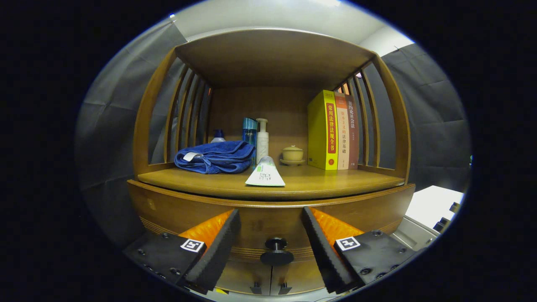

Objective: Pull open the drawer, take out the items inside it, and place them on the countertop above the cabinet.

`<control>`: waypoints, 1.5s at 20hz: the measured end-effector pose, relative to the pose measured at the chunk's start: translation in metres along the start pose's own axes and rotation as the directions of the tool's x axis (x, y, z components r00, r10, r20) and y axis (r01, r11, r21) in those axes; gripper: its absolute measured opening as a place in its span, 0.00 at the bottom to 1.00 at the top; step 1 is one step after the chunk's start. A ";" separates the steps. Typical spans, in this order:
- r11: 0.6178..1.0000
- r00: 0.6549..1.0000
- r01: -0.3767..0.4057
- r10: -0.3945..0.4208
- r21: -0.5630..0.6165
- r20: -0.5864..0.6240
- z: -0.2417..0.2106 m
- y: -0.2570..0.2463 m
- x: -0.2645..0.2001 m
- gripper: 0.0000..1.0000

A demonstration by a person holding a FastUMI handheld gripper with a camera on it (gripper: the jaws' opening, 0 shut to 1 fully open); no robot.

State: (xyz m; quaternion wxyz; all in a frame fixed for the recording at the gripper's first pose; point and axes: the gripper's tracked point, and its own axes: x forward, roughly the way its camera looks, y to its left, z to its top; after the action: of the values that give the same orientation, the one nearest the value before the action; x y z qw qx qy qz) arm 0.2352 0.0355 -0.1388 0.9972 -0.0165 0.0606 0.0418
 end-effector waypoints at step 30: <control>0.996 0.998 0.015 -0.020 0.083 0.061 0.133 -0.060 -0.220 0.98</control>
State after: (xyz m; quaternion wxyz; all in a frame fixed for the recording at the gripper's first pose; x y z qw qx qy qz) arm 0.0383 -0.0376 0.0213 0.9987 0.0256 0.0314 0.0309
